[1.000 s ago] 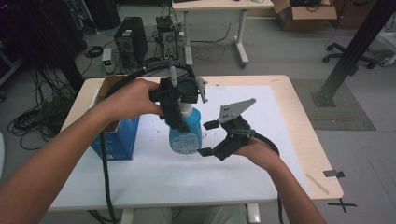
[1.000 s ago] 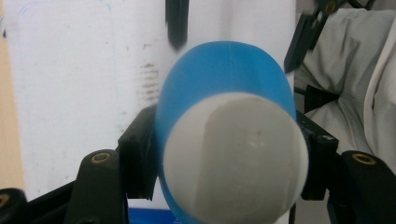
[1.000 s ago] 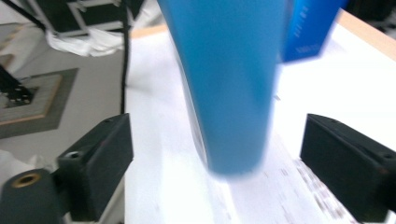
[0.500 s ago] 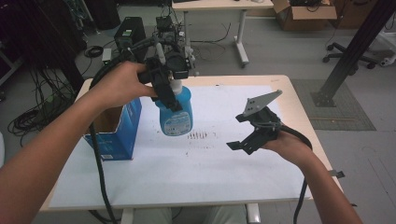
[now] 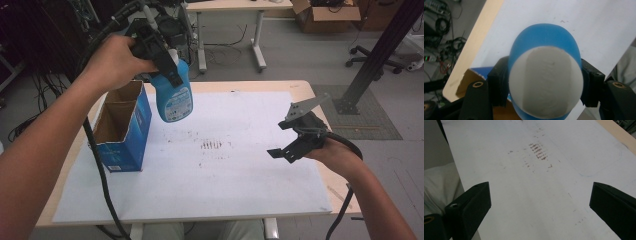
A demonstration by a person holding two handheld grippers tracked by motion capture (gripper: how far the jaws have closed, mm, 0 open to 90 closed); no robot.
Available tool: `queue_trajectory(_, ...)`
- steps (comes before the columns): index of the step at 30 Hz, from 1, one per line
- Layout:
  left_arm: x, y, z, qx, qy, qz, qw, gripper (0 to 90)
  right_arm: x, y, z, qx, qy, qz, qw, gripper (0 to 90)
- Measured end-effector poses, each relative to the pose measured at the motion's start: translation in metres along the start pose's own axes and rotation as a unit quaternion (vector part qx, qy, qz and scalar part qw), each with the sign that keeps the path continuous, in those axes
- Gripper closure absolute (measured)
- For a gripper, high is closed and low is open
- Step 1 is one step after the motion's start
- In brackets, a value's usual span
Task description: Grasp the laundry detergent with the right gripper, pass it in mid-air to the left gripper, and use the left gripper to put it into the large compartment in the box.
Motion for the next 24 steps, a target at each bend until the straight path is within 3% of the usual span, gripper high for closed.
queue_trajectory(5,0.014,-0.017,-0.001,0.057,0.007,0.022,0.9981,37.9,0.004,0.007,-0.006,-0.002,-0.012,-0.005,0.9999,3.3)
queue_trajectory(9,0.025,-0.029,-0.006,0.103,0.018,0.034,0.9939,37.9,0.007,0.011,-0.008,-0.001,-0.016,-0.007,0.9999,3.4)
queue_trajectory(16,0.040,-0.047,-0.022,0.167,0.030,0.051,0.9842,37.9,0.009,0.012,-0.008,0.004,-0.023,-0.008,0.9997,3.6)
queue_trajectory(20,0.045,-0.055,-0.035,0.201,0.033,0.058,0.9772,37.9,0.008,0.013,-0.008,0.006,-0.027,-0.007,0.9996,3.6)
queue_trajectory(24,0.049,-0.063,-0.050,0.238,0.034,0.068,0.9683,37.9,0.007,0.012,-0.006,0.014,-0.029,-0.004,0.9995,3.8)
Point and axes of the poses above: each handheld gripper's, and its own axes: x roughly backward along the jaws, z roughly out of its top, y roughly to its right, the point moved 9 cm from there along -x, roughly forward along the jaws, and after that the axes turned 10 degrees about -z, right-handed, at the moved point
